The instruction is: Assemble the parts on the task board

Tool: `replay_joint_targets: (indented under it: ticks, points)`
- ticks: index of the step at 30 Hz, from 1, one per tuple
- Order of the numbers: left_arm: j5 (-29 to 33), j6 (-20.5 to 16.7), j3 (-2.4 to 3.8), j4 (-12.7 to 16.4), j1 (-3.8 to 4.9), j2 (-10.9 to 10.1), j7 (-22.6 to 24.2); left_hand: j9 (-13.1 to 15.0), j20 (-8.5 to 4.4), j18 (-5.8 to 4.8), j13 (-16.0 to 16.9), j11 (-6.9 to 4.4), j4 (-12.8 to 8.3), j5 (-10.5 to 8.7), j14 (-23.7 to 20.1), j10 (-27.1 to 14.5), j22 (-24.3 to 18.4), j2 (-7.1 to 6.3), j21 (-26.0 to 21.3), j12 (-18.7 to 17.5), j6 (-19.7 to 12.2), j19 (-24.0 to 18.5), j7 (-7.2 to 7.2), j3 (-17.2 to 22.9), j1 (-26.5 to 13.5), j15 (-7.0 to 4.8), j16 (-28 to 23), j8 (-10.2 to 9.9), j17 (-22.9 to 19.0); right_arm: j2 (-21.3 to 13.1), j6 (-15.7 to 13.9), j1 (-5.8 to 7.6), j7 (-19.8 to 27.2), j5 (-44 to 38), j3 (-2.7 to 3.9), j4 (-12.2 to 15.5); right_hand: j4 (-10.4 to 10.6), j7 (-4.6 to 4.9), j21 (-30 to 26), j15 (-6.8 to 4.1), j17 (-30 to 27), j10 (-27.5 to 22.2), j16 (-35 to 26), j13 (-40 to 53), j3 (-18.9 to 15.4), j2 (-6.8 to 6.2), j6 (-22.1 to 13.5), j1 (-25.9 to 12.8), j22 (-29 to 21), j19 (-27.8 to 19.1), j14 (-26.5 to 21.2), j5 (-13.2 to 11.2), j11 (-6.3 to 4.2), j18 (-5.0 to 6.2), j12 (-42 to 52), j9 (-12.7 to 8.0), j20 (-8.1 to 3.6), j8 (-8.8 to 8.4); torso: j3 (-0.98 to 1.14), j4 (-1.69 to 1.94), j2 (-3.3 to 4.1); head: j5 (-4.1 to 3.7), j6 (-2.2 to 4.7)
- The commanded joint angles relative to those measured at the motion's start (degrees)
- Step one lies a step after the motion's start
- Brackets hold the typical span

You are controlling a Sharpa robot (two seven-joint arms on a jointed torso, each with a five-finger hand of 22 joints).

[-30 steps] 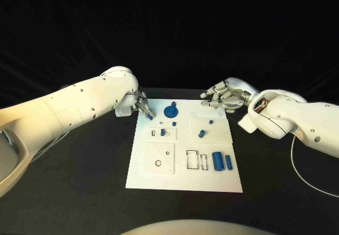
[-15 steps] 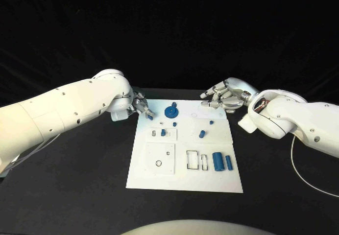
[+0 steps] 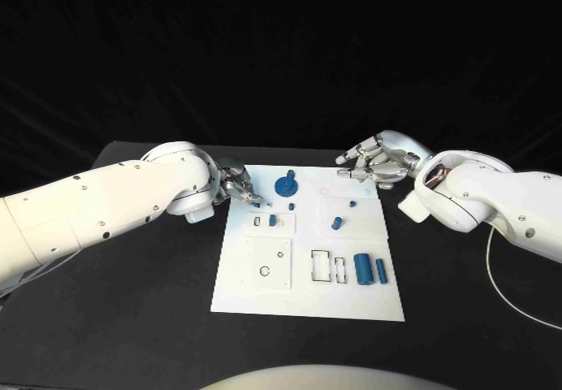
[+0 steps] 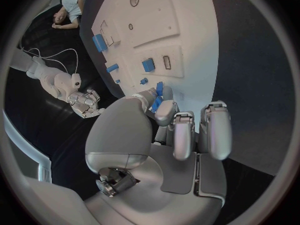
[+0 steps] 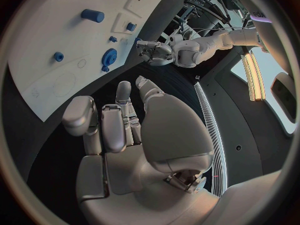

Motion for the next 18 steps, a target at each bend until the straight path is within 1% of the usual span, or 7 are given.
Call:
replay_joint_targets:
  ticks: [1, 2, 6, 7, 9, 14, 18]
  points:
    - [-5.85, -4.36, -0.17, 1.22, -0.77, -0.52, 3.59, 0.01, -0.41, -0.63, 0.12, -0.03, -6.04, 0.32, 5.92, 0.45, 8.03, -0.56, 0.39, 0.25, 0.24, 2.21, -0.49, 6.38, 0.07, -0.34, 0.14, 0.17, 15.09, -0.03, 0.80, -0.08, 0.46, 0.16, -0.02, 0.06, 0.33, 0.23, -0.30, 0.12, -0.05, -0.39, -0.21, -0.05, -0.09, 0.58, 0.10, -0.13, -0.06, -0.51, 1.82, 0.18, 0.14, 0.84, -0.05, -0.04, 0.04, 0.35, -0.08, -0.03, 0.05, 0.10, -0.16]
    - [-6.43, -4.55, -0.21, 1.45, -0.99, -0.66, 3.69, 0.01, -0.41, -0.63, 0.12, -0.03, -6.04, 0.32, 5.92, 0.46, 8.03, -0.57, 0.39, 0.26, 0.24, 2.22, -0.49, 6.39, 0.07, -0.34, 0.14, 0.18, 15.09, -0.04, 0.81, -0.10, 0.46, 0.18, -0.03, 0.06, 0.33, 0.23, -0.30, 0.12, -0.05, -0.39, -0.21, -0.05, -0.09, 0.58, 0.10, -0.13, -0.06, -0.51, 1.82, 0.18, 0.14, 0.84, -0.05, -0.04, 0.04, 0.35, -0.11, -0.03, 0.04, 0.12, -0.15]
    - [-8.11, -4.67, -0.31, 2.17, -1.67, -1.10, 3.75, 0.01, -0.43, -0.66, 0.22, -0.05, -6.08, 0.32, 5.92, 0.58, 8.12, -0.78, 0.46, 0.34, 0.31, 2.26, -0.52, 6.65, 0.10, -0.36, 0.14, 0.20, 15.09, -0.07, 0.91, -0.17, 0.48, 0.25, -0.05, 0.04, 0.33, 0.23, -0.30, 0.12, -0.05, -0.39, -0.21, -0.05, -0.09, 0.58, 0.10, -0.13, -0.06, -0.51, 1.82, 0.18, 0.14, 0.84, -0.05, -0.04, 0.04, 0.35, -0.08, -0.09, 0.07, 0.23, -0.23]
    - [-8.47, -4.46, -0.32, 2.33, -1.78, -1.21, 3.71, 0.01, -0.43, -0.66, 0.23, -0.06, -6.08, 0.32, 5.92, 0.59, 8.13, -0.80, 0.47, 0.35, 0.32, 2.27, -0.52, 6.68, 0.10, -0.36, 0.14, 0.20, 15.09, -0.07, 0.98, -0.19, 0.49, 0.33, -0.06, 0.03, 0.33, 0.23, -0.30, 0.12, -0.05, -0.39, -0.21, -0.05, -0.09, 0.58, 0.10, -0.13, -0.06, -0.51, 1.82, 0.18, 0.14, 0.84, -0.05, -0.04, 0.04, 0.35, -0.04, -0.13, 0.08, 0.29, -0.26]
    - [-9.01, -3.82, -0.33, 2.61, -1.94, -1.40, 3.59, 0.00, -0.43, -0.67, 0.30, -0.07, -6.11, 0.31, 5.92, 0.66, 8.17, -0.92, 0.51, 0.41, 0.36, 2.29, -0.53, 6.81, 0.12, -0.37, 0.14, 0.21, 15.09, -0.07, 1.06, -0.22, 0.48, 0.47, -0.07, 0.01, 0.33, 0.23, -0.30, 0.12, -0.05, -0.39, -0.21, -0.05, -0.09, 0.58, 0.10, -0.13, -0.06, -0.51, 1.82, 0.18, 0.14, 0.84, -0.05, -0.04, 0.04, 0.35, -0.01, -0.14, 0.10, 0.33, -0.27]
    - [-9.72, -1.13, -0.35, 2.99, -2.15, -1.77, 3.17, -0.01, -0.45, -0.67, 0.38, -0.09, -6.14, 0.31, 5.92, 0.76, 8.20, -1.11, 0.52, 0.48, 0.43, 2.31, -0.55, 7.00, 0.14, -0.39, 0.14, 0.21, 15.09, -0.06, 1.20, -0.32, 0.51, 0.60, -0.08, -0.06, 0.33, 0.23, -0.30, 0.12, -0.05, -0.39, -0.21, -0.05, -0.09, 0.58, 0.10, -0.13, -0.06, -0.51, 1.82, 0.18, 0.14, 0.84, -0.05, -0.04, 0.04, 0.35, -0.02, -0.16, 0.11, 0.33, -0.54]
    - [-9.69, 0.83, -0.35, 3.22, -2.23, -1.97, 2.93, -0.01, -0.45, -0.68, 0.47, -0.10, -6.16, 0.31, 5.92, 0.84, 8.21, -1.20, 0.53, 0.56, 0.47, 2.32, -0.56, 7.11, 0.15, -0.40, 0.14, 0.22, 15.09, -0.03, 1.28, -0.38, 0.54, 0.62, -0.09, -0.08, 0.33, 0.23, -0.30, 0.12, -0.05, -0.39, -0.21, -0.05, -0.09, 0.58, 0.10, -0.13, -0.06, -0.51, 1.82, 0.18, 0.14, 0.84, -0.05, -0.04, 0.04, 0.35, 0.04, -0.12, 0.10, 0.37, -0.71]
